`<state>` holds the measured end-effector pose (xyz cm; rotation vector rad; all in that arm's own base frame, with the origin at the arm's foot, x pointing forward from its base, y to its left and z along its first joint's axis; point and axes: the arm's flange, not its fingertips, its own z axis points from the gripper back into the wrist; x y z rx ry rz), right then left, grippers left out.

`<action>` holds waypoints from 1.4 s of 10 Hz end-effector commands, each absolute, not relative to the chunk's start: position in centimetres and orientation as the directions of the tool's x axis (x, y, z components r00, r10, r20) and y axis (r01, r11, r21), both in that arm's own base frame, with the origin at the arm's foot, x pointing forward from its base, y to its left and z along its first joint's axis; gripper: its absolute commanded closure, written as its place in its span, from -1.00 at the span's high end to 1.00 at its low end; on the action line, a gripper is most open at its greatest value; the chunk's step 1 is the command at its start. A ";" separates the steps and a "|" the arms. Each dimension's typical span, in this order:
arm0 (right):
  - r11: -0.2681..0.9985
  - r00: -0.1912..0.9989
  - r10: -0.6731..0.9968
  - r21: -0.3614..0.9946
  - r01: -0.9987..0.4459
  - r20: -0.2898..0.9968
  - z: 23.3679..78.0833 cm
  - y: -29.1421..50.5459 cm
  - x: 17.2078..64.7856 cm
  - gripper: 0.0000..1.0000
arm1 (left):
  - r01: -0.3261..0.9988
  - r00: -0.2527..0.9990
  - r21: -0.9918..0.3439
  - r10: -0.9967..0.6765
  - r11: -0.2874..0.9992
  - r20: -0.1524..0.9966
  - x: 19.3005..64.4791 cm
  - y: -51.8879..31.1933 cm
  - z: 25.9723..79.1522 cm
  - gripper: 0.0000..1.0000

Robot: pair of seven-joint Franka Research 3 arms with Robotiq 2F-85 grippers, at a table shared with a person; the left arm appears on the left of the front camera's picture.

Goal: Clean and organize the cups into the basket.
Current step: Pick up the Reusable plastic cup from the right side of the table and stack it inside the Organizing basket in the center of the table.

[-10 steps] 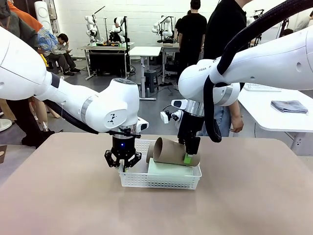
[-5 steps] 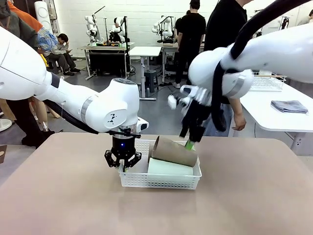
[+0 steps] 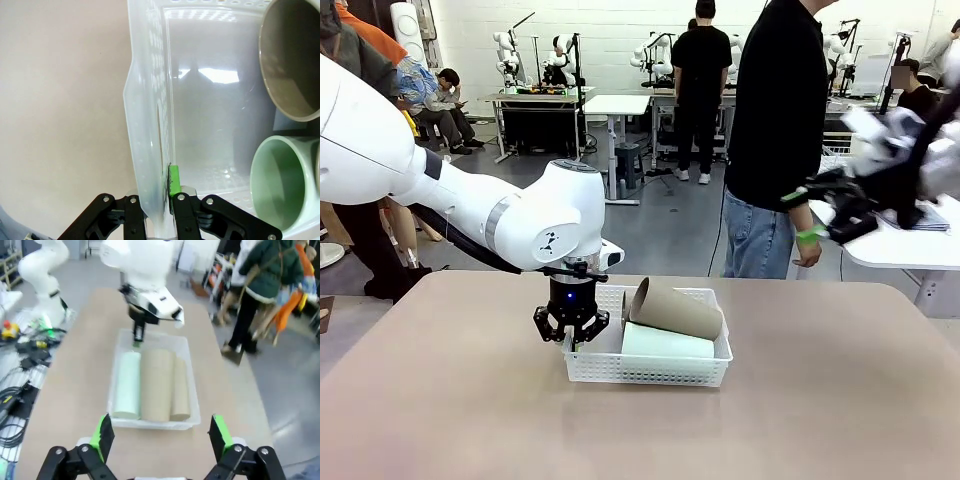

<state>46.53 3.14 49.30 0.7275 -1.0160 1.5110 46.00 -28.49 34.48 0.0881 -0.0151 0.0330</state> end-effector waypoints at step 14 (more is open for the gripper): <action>0.109 -0.065 0.276 -0.098 -0.989 0.959 37.6 -9.0 42.2 1.00 | -0.031 0.999 0.088 0.030 0.996 0.015 45.9 -28.5 34.6 -1.00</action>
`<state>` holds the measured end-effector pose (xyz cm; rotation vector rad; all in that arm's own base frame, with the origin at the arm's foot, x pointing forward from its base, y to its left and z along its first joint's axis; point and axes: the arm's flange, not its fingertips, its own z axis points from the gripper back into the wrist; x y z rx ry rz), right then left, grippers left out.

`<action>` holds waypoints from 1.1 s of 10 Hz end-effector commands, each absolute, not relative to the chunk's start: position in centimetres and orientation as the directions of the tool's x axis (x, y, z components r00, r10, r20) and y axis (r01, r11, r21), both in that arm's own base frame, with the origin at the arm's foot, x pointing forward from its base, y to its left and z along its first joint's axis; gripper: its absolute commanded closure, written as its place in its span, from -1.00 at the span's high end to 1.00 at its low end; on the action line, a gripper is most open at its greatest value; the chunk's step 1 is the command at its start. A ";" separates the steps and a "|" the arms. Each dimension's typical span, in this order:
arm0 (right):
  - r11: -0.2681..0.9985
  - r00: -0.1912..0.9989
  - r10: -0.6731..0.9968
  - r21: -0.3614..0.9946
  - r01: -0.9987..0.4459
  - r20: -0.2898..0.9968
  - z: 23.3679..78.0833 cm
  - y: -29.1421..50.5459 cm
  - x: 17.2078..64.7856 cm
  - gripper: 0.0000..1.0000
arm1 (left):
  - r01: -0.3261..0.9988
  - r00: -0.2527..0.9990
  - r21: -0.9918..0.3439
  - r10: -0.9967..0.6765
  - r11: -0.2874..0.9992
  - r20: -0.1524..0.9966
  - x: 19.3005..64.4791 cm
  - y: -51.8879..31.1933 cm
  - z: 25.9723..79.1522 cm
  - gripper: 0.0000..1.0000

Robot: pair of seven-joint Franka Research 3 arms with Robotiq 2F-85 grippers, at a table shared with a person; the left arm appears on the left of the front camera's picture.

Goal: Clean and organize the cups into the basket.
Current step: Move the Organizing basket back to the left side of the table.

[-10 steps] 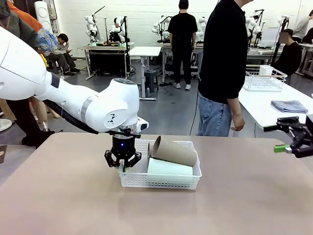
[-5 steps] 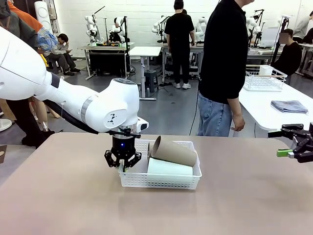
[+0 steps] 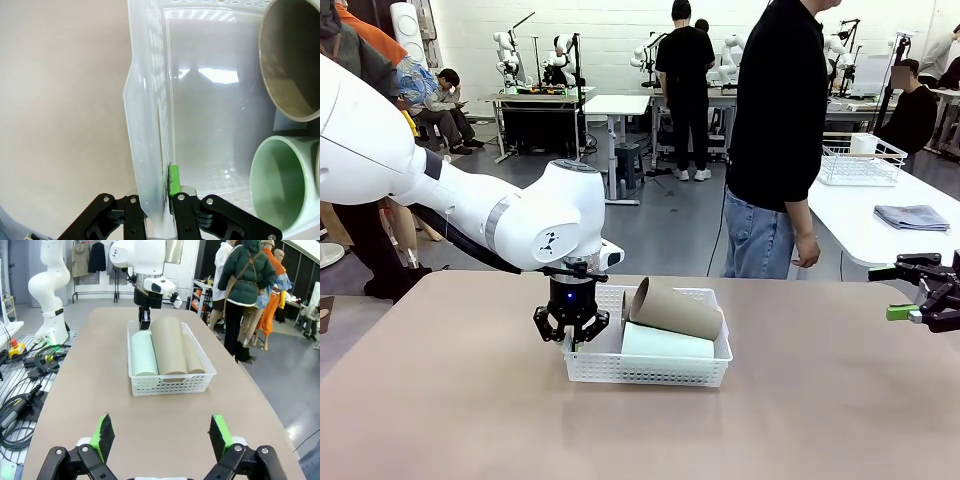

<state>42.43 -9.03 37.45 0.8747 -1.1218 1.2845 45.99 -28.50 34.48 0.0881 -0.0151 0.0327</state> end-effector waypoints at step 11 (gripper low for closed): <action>0.109 -0.065 0.276 -0.098 -0.989 0.959 37.6 -9.0 42.2 1.00 | -0.031 0.999 0.088 0.030 0.996 0.015 45.9 -28.5 34.6 -1.00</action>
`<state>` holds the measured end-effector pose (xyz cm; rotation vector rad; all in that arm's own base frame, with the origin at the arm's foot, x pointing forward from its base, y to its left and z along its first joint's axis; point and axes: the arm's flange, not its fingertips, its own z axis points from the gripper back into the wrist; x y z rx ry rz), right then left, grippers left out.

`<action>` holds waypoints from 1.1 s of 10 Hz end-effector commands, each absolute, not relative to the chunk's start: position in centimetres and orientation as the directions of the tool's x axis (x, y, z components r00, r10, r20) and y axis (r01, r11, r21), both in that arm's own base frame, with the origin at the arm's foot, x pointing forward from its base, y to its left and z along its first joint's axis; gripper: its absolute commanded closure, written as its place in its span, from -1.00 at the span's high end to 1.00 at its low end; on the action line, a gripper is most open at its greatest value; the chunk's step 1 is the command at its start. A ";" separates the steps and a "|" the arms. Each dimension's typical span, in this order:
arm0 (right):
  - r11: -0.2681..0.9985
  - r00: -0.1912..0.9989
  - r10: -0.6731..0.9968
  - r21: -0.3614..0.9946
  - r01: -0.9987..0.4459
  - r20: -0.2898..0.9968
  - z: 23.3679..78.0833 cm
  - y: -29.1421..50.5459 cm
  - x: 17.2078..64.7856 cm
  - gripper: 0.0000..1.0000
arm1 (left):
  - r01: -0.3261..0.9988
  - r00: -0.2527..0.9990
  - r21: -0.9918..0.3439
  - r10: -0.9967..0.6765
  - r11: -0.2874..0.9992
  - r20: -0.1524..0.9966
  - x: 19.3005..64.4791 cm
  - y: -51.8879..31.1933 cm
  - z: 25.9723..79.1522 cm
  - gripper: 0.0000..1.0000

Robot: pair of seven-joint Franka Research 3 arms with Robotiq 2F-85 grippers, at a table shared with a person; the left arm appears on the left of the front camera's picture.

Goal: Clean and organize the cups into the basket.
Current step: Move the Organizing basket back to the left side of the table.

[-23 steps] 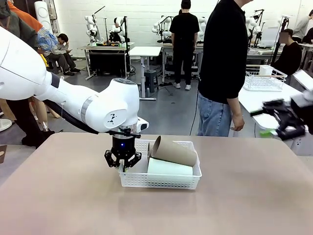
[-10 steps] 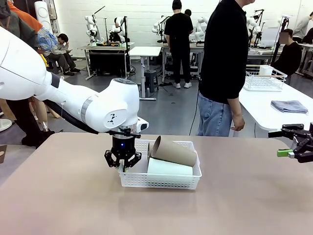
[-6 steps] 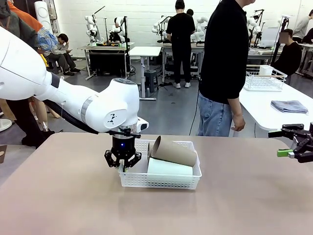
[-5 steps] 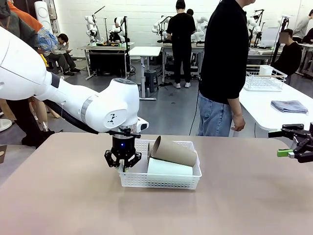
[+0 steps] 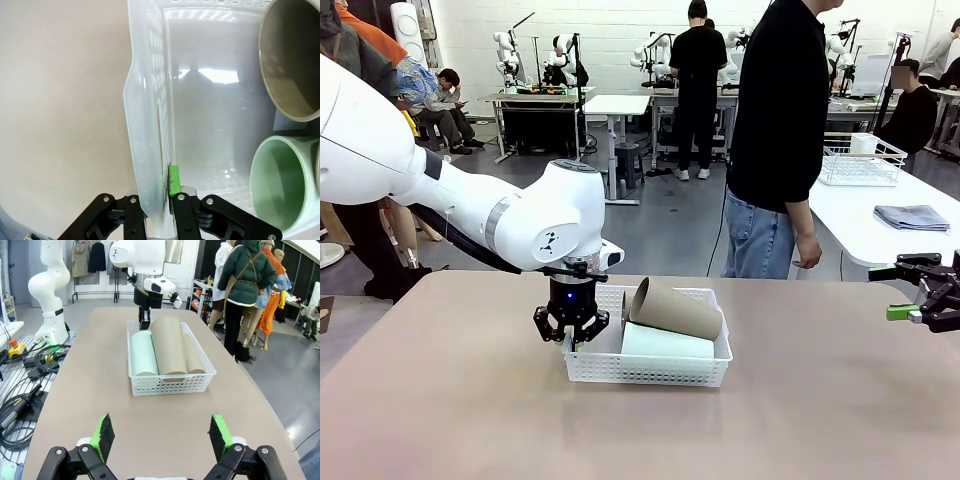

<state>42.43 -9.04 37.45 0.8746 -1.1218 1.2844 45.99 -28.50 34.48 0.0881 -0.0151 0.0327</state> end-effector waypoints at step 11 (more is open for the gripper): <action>0.402 0.587 0.204 0.480 -0.780 0.783 37.1 -19.9 36.3 1.00 | -0.057 0.978 0.226 0.008 0.972 0.210 44.7 -16.2 37.9 -0.88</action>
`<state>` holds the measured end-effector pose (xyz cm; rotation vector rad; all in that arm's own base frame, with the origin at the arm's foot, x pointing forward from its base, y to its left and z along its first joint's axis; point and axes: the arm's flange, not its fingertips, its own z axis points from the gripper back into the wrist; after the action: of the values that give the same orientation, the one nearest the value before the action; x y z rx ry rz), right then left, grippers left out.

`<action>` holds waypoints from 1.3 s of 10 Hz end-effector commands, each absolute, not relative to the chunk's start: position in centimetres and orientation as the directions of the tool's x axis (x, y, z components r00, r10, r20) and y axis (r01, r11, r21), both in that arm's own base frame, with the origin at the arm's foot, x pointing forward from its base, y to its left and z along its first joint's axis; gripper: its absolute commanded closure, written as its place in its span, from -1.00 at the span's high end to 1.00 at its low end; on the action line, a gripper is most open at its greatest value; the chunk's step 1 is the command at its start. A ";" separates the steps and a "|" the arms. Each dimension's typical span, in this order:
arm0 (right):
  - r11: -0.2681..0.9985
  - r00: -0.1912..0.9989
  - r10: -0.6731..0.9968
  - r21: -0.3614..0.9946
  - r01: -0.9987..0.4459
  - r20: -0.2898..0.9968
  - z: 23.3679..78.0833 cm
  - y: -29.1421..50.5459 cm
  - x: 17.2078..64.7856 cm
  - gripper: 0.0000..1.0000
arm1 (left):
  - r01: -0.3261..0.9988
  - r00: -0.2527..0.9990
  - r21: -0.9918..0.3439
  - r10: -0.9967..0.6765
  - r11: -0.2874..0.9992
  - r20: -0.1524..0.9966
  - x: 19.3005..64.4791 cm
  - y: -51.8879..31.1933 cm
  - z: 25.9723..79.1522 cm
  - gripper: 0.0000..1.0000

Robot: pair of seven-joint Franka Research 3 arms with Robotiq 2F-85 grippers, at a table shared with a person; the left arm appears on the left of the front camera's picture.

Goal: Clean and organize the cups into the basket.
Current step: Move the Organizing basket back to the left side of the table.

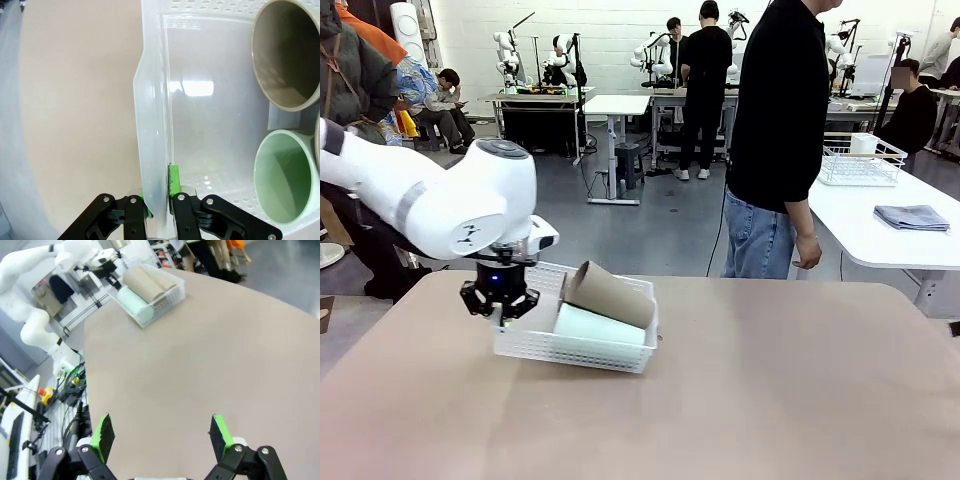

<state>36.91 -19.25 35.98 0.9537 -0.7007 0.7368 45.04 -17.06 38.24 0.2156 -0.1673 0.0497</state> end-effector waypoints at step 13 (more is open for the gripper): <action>0.323 0.897 -0.140 0.876 -0.359 0.420 35.0 -28.9 33.2 1.00 | -0.059 0.985 0.262 0.014 0.963 0.171 46.1 -5.0 39.8 -0.88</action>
<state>33.42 -27.71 33.55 1.1994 -0.4560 0.1752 46.53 -5.79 39.49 0.2651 -0.1543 0.0488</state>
